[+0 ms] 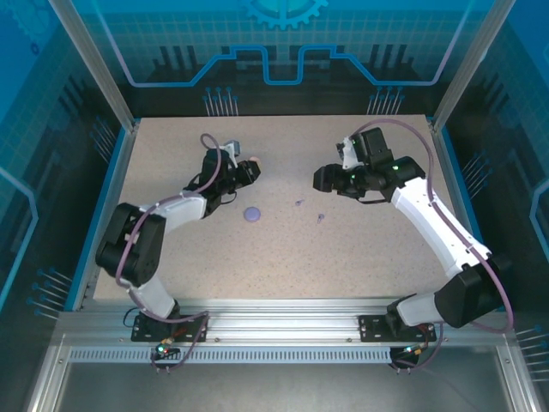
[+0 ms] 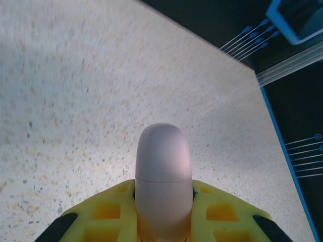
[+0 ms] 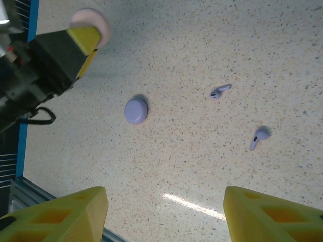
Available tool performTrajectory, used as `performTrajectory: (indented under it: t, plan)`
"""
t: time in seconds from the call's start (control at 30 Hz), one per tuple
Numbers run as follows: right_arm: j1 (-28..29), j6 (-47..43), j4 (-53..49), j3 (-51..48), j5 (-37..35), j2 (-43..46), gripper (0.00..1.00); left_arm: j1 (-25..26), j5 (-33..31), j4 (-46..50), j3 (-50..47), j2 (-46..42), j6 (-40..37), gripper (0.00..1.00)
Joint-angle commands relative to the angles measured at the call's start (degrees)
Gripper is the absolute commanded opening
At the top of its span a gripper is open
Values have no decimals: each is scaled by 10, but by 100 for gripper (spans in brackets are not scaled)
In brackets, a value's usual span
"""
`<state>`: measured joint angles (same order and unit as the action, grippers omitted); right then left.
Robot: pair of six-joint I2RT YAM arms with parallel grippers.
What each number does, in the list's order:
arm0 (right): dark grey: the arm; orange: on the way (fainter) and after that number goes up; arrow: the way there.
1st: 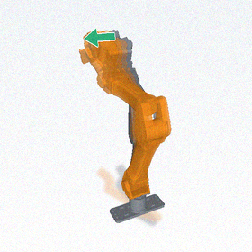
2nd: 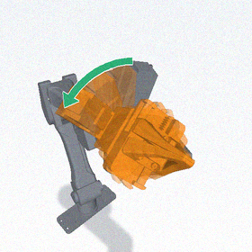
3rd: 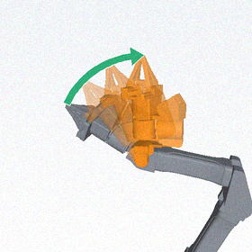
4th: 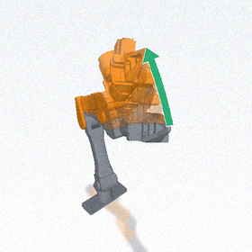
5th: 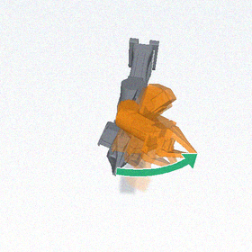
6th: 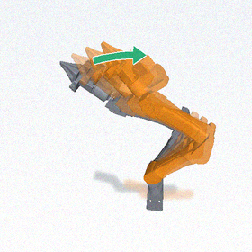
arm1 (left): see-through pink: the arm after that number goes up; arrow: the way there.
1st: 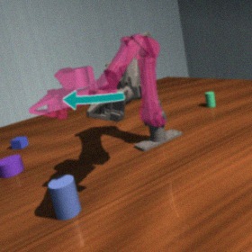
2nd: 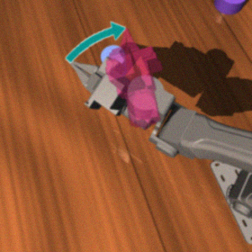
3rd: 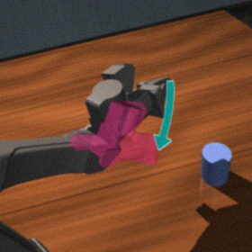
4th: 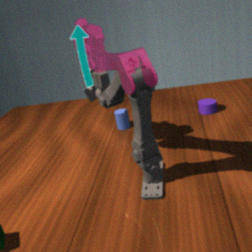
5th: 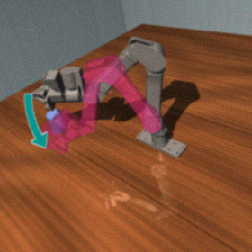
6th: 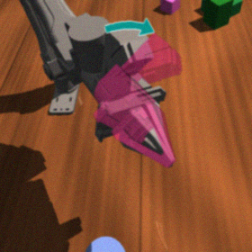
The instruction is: Insert wireless bluetooth earbuds into charging case
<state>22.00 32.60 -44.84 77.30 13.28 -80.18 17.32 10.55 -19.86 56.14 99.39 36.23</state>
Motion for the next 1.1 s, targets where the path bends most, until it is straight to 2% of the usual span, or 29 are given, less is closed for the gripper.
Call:
performTrajectory:
  t: [0.0, 0.3, 0.43, 0.6, 0.77, 1.07]
  plan:
    - [23, 8, 24, -5, -15, -13, 62, -12, 77, 104, 64, 54, 56, 0]
    - [65, 10, 31, 6, -36, -40, 62, -31, 127, 200, 149, 155, 65, 0]
    - [82, 10, 30, 15, -45, -54, 62, -37, 130, 239, 170, 183, 56, 1]
    - [104, 11, 26, 27, -59, -71, 63, -52, 122, 274, 179, 197, 44, 14]
    - [123, 15, 23, 36, -71, -85, 63, -63, 119, 333, 209, 219, 15, 22]
    - [143, 19, 12, 59, -84, -101, 65, -85, 92, 389, 211, 188, -8, 43]
